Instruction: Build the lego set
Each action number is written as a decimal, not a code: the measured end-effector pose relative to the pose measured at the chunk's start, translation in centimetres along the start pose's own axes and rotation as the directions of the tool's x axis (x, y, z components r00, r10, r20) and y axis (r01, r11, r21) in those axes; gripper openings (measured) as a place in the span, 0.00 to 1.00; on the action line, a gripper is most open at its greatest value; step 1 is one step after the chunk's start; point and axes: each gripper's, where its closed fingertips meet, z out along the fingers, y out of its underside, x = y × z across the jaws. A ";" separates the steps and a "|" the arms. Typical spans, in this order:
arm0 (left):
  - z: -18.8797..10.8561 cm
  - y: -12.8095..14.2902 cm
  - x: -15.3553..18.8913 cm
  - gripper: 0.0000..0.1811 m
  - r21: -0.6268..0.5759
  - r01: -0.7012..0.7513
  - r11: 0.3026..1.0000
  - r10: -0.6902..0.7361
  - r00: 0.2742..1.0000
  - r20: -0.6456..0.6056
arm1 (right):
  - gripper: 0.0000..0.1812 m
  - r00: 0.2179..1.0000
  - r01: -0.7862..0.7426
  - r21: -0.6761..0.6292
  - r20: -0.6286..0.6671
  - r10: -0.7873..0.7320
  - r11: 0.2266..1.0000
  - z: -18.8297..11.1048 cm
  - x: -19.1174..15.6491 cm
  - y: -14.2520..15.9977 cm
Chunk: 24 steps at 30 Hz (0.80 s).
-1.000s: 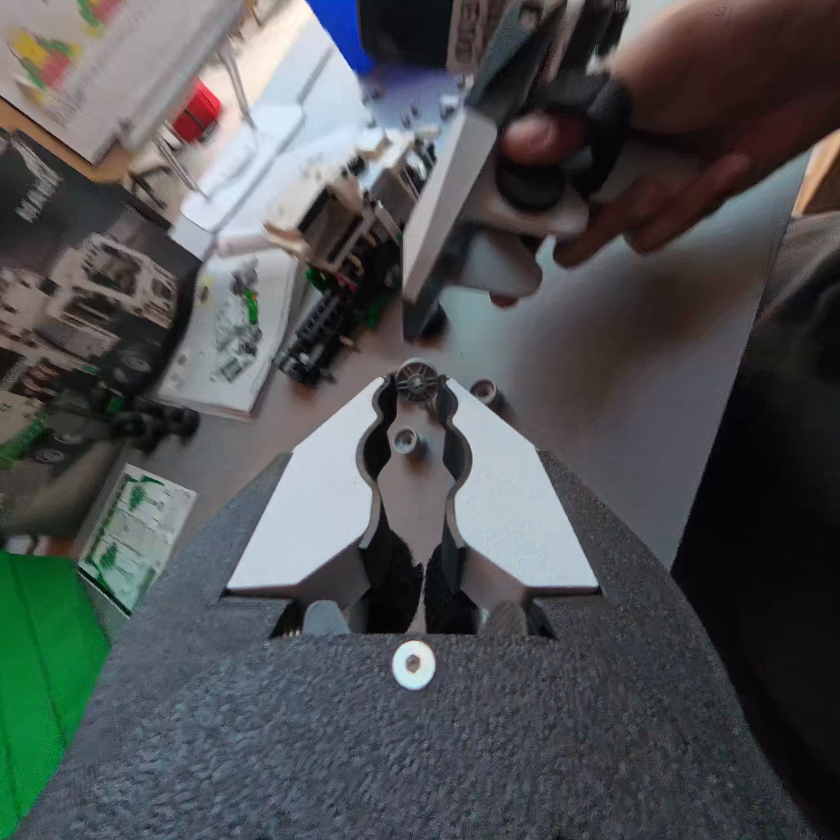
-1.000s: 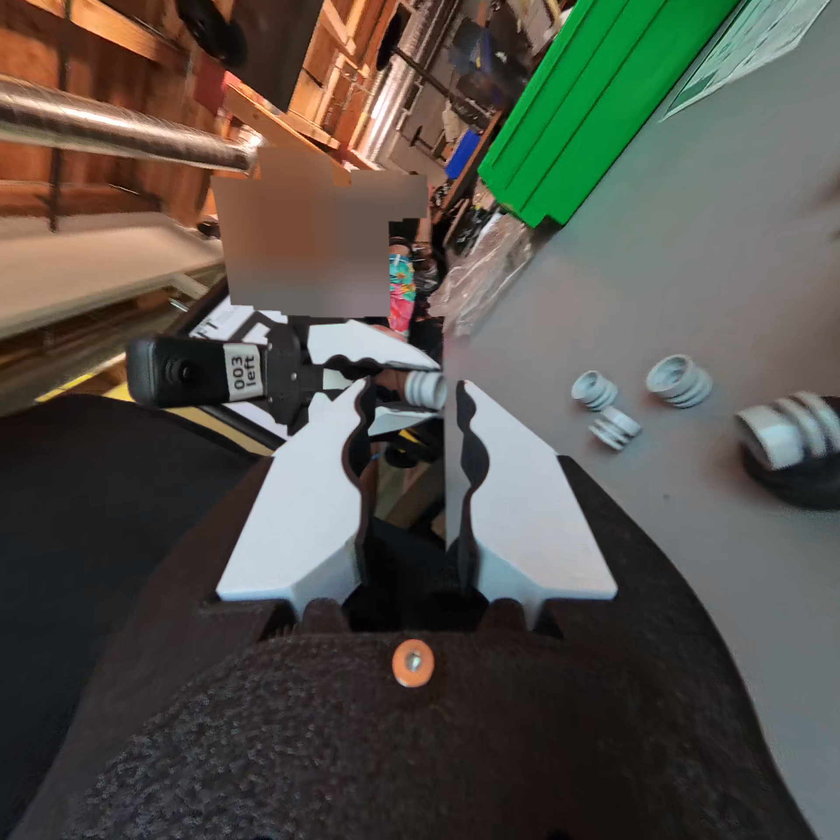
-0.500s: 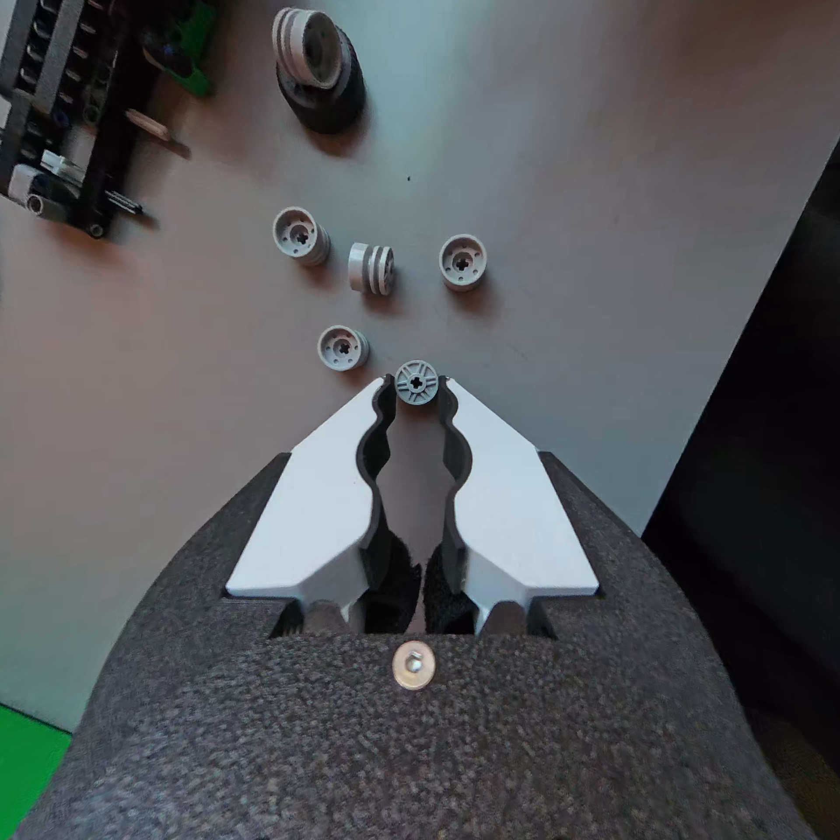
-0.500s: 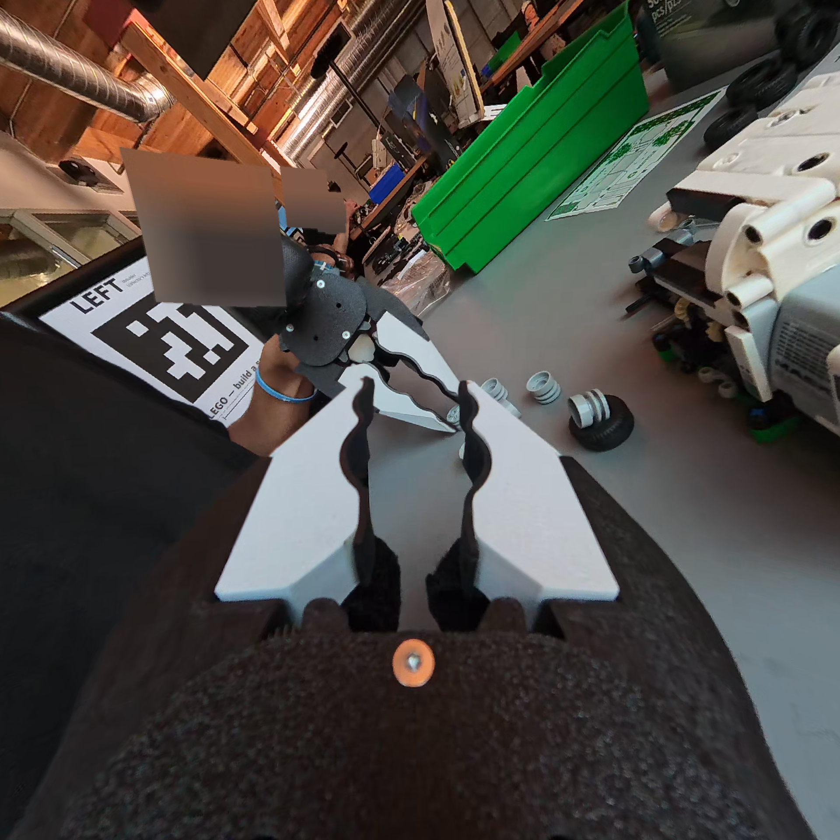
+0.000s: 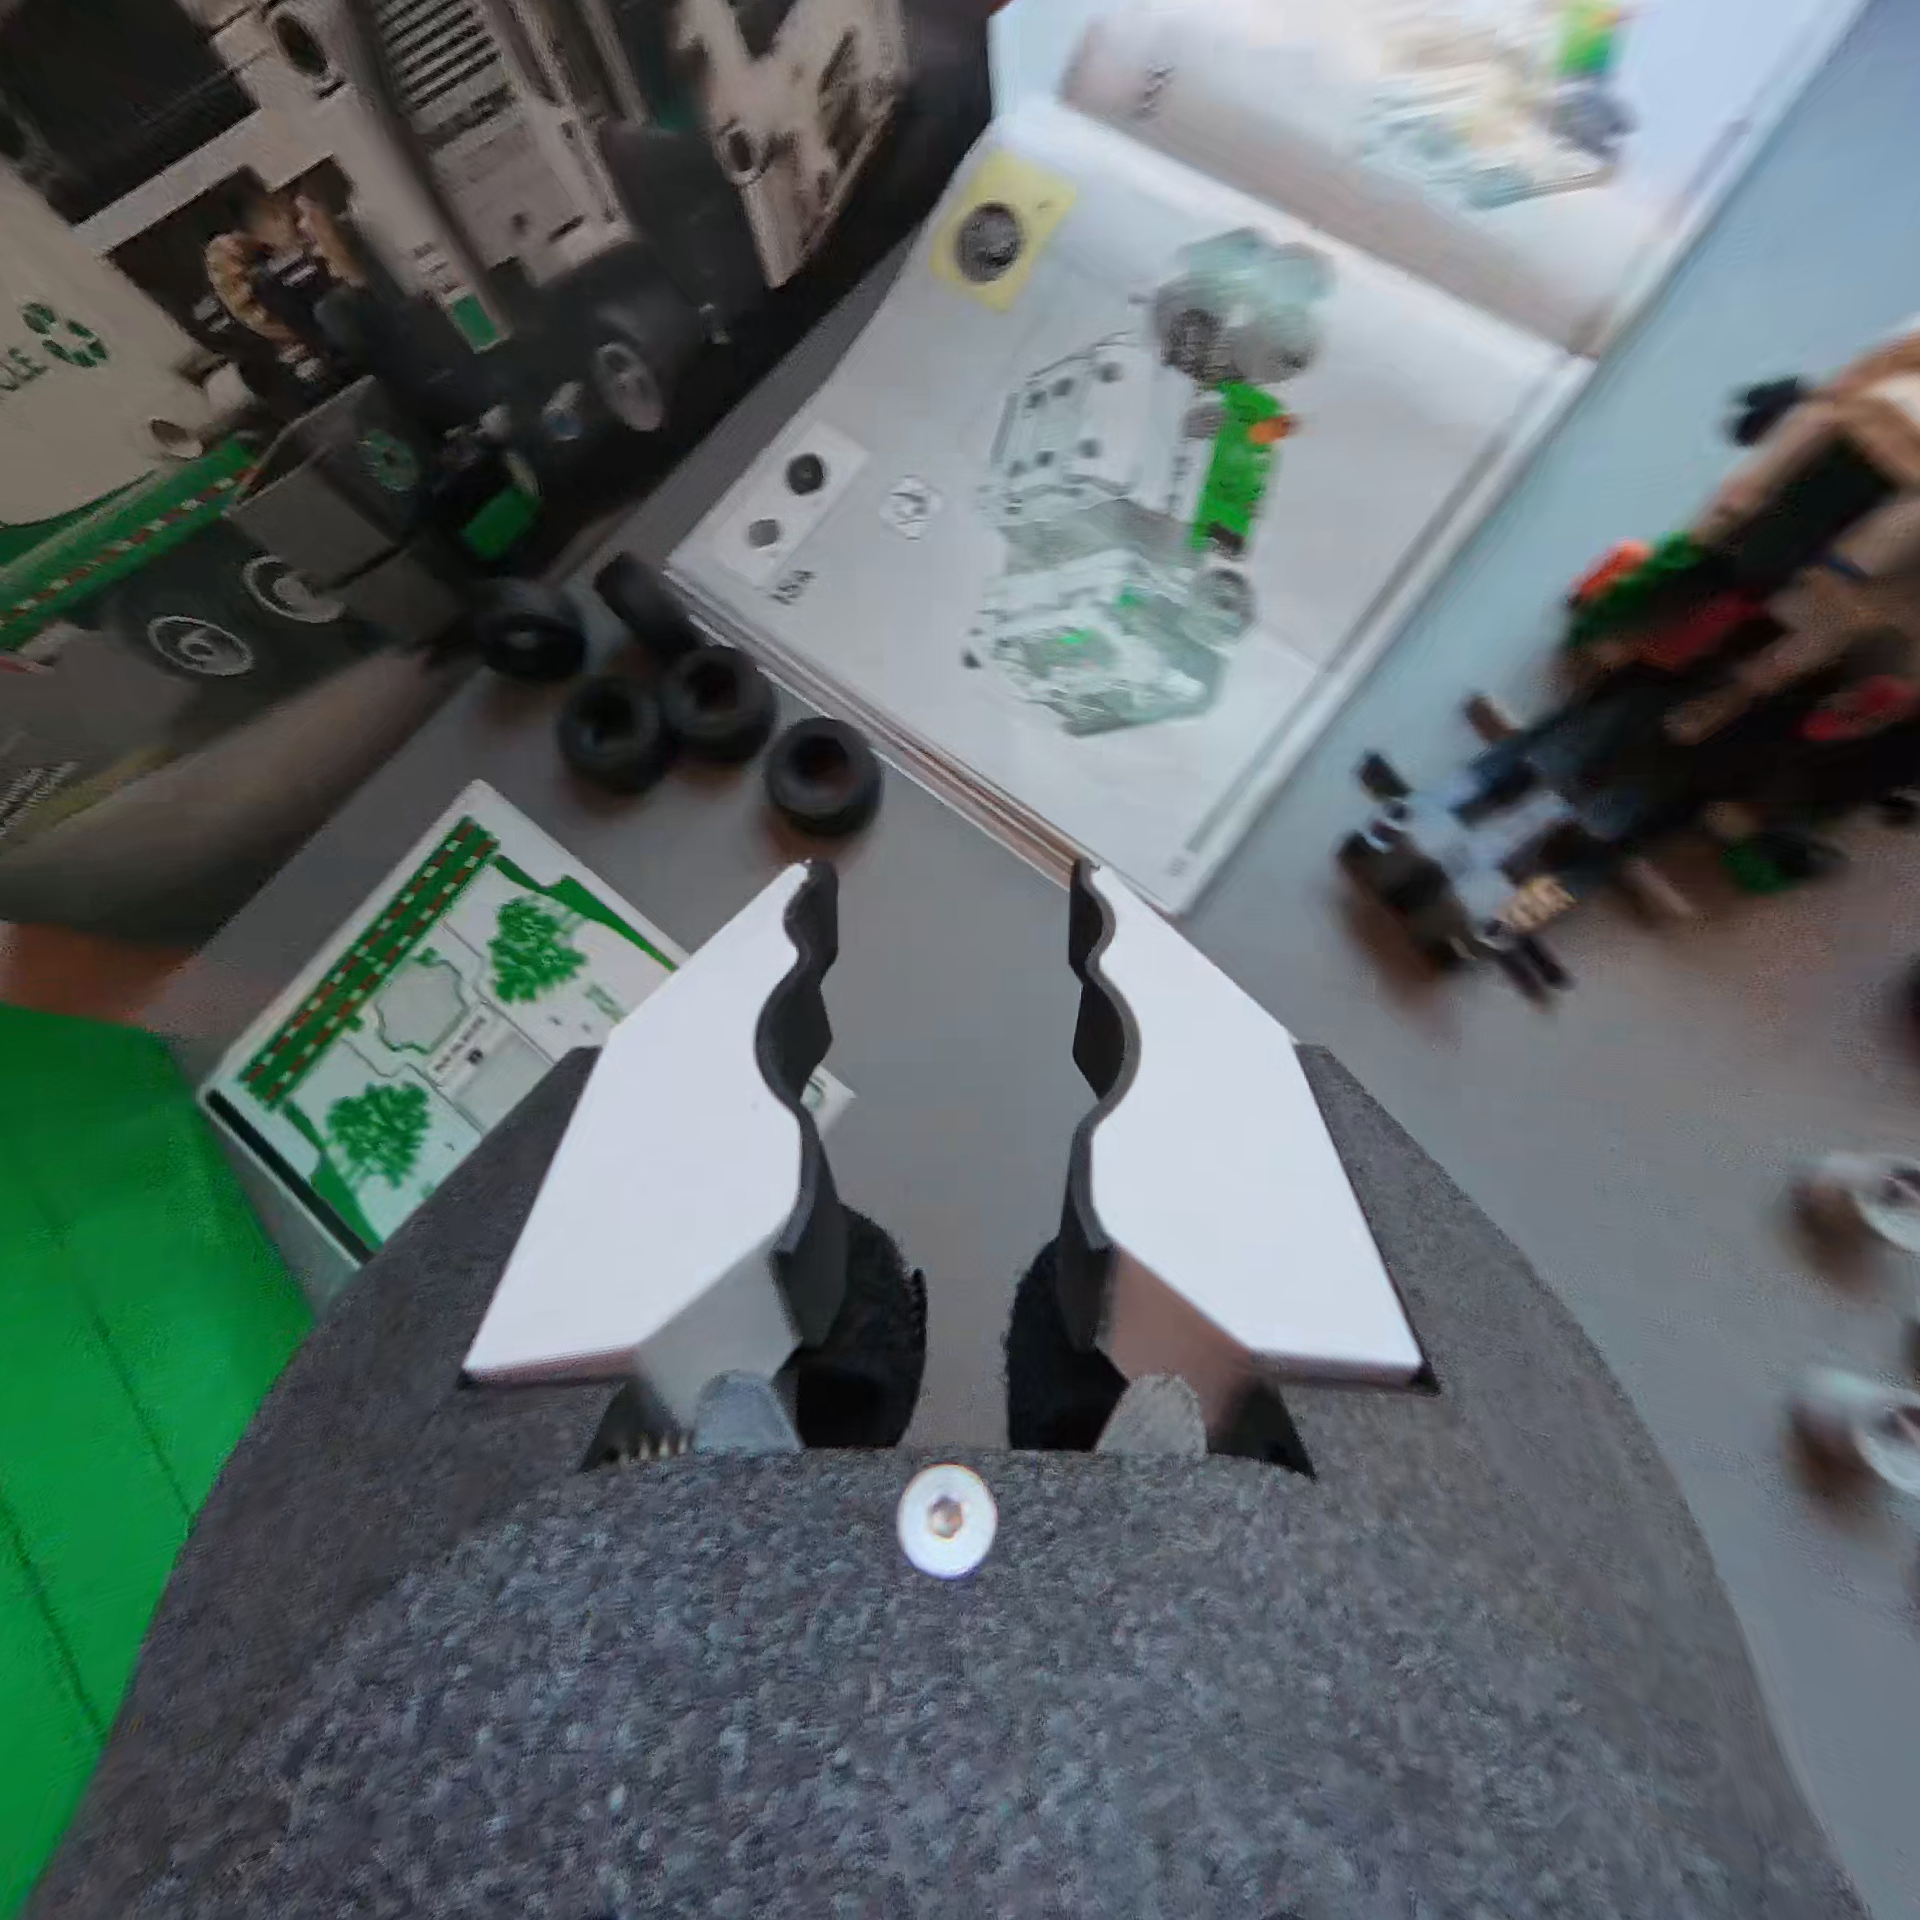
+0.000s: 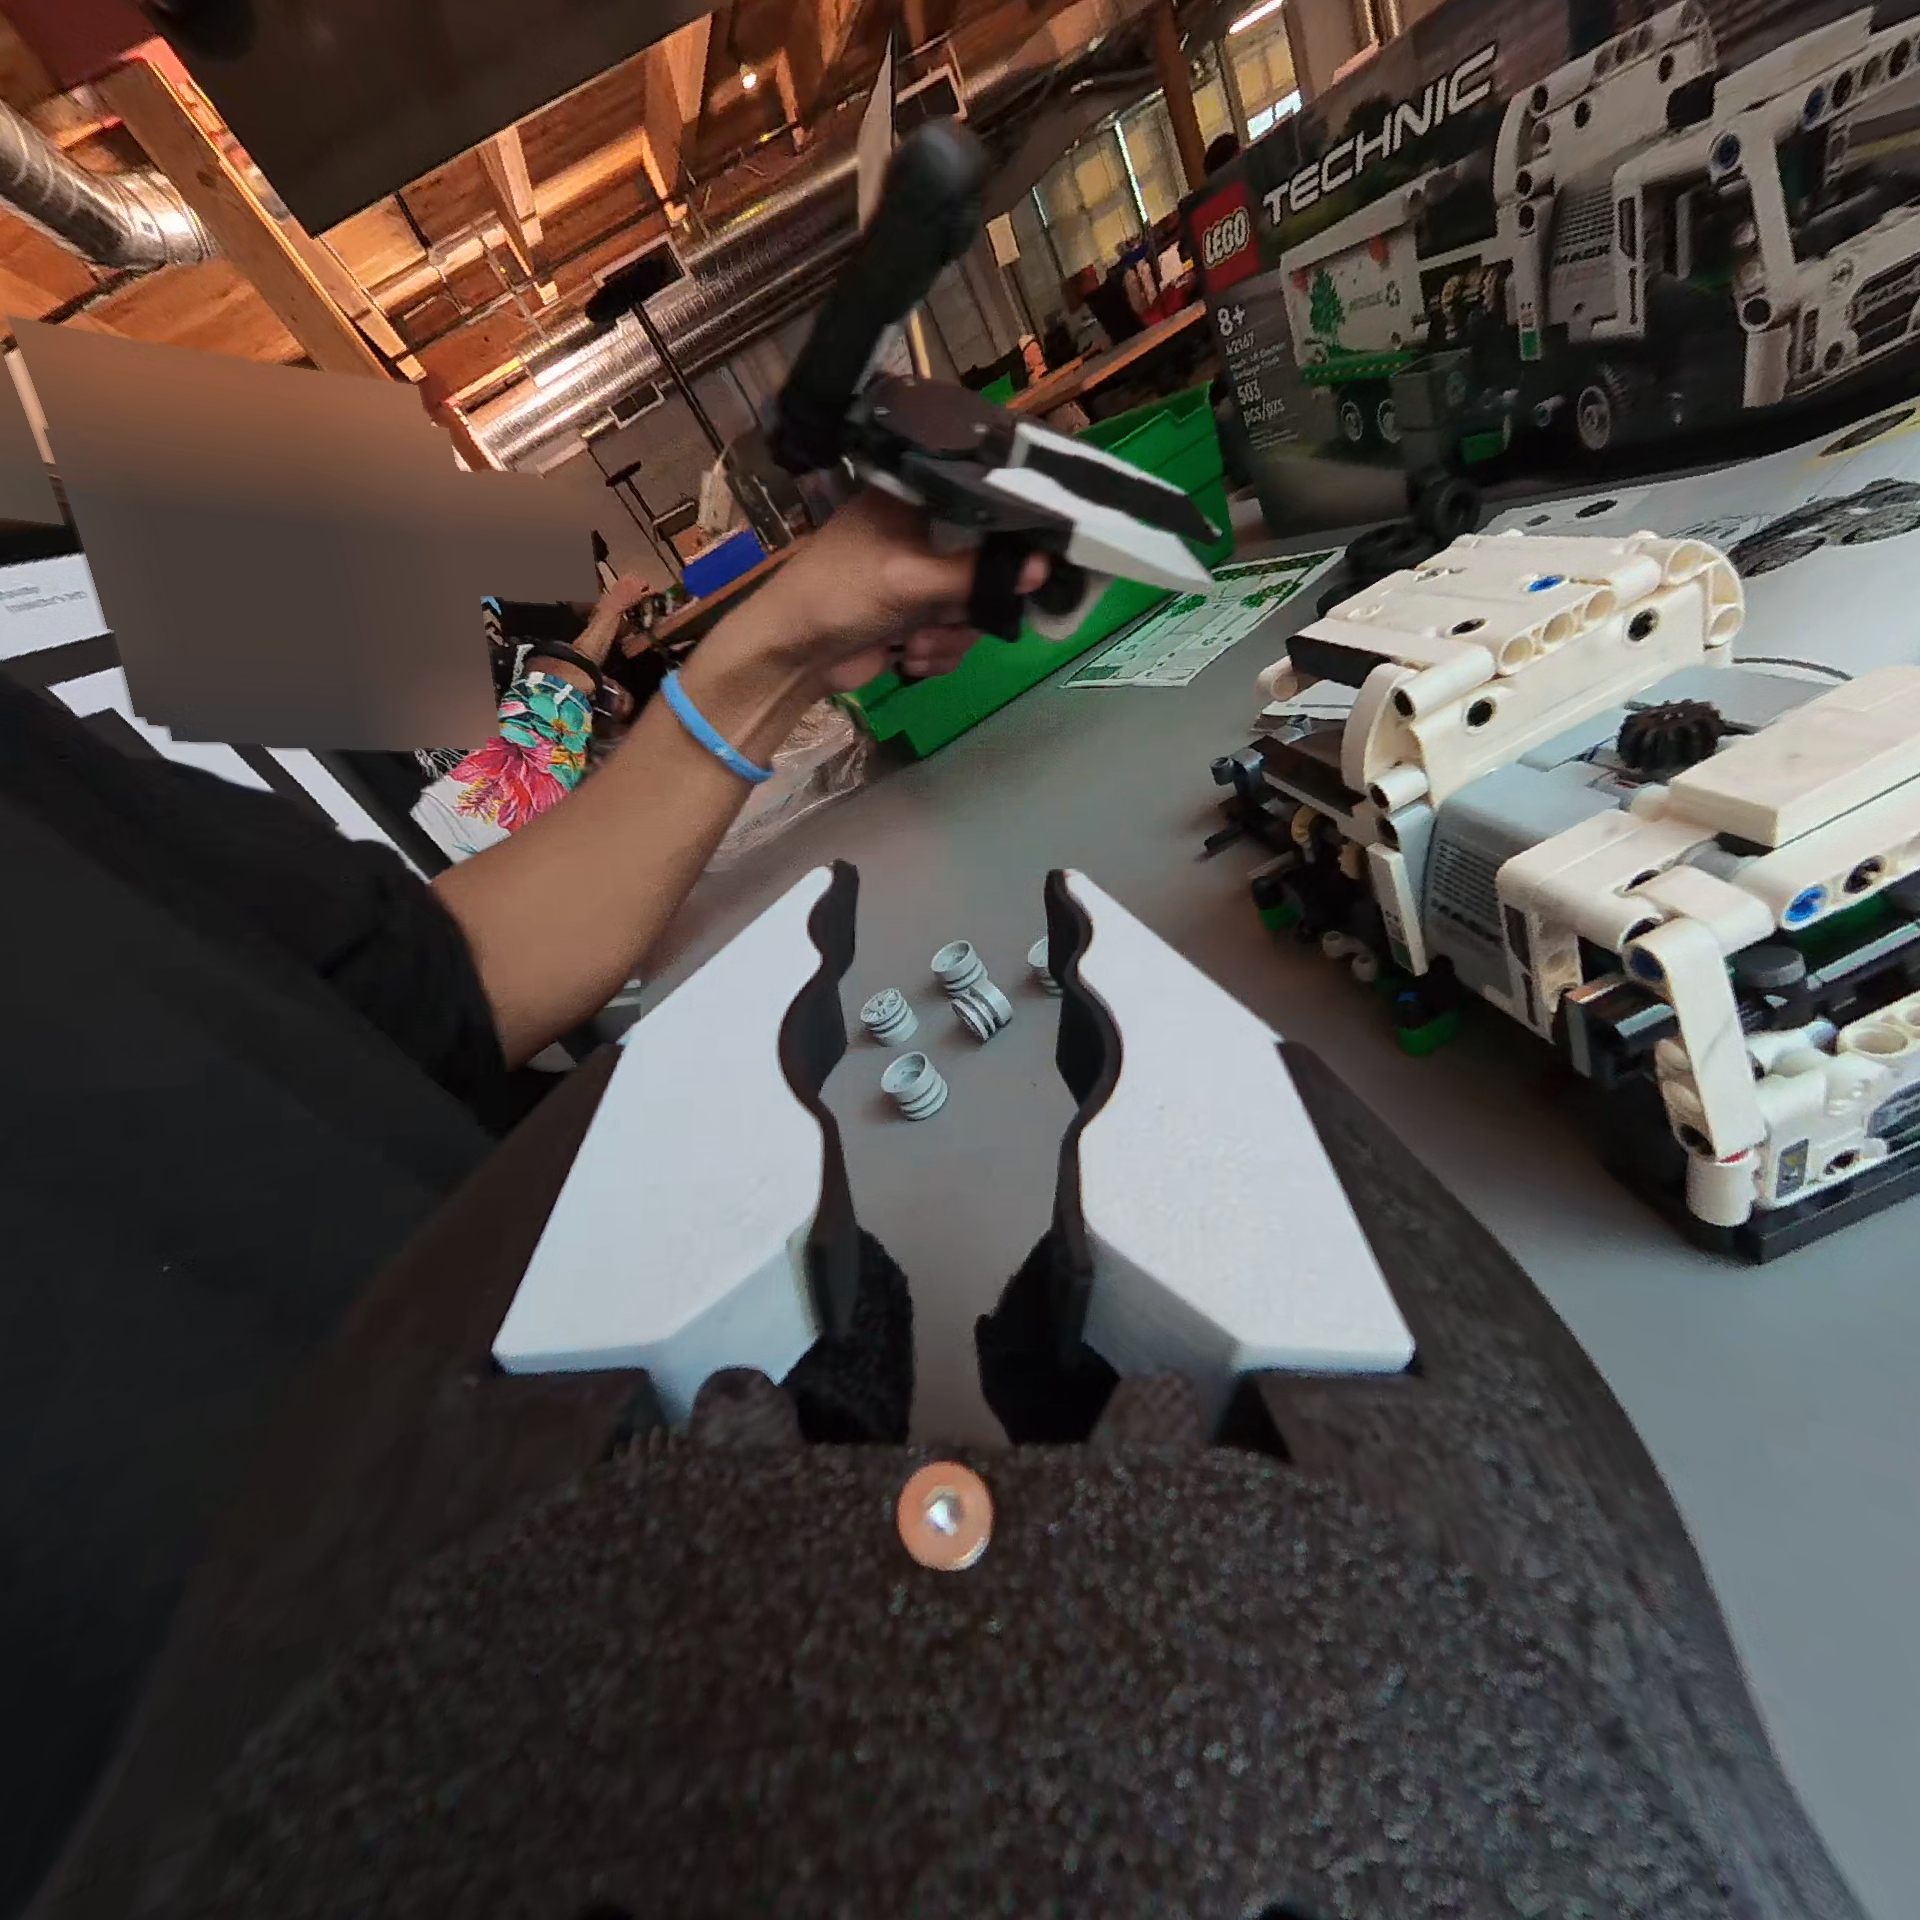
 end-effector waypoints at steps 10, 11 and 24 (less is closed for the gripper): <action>7.5 1.1 -3.6 0.16 -0.107 0.081 0.991 -0.078 0.996 0.033 | 0.19 1.000 0.022 -0.036 0.011 -0.022 0.999 0.2 -0.1 0.6; 6.9 0.9 -3.1 0.16 -0.100 0.062 0.993 -0.060 0.998 0.025 | 0.19 1.000 0.023 -0.037 0.011 -0.022 0.999 0.2 -0.1 0.6; -6.6 -3.1 23.8 0.16 0.458 -0.589 0.666 0.677 0.735 -0.041 | 0.14 0.954 -0.242 -0.084 0.159 0.253 0.967 1.7 -1.1 -1.3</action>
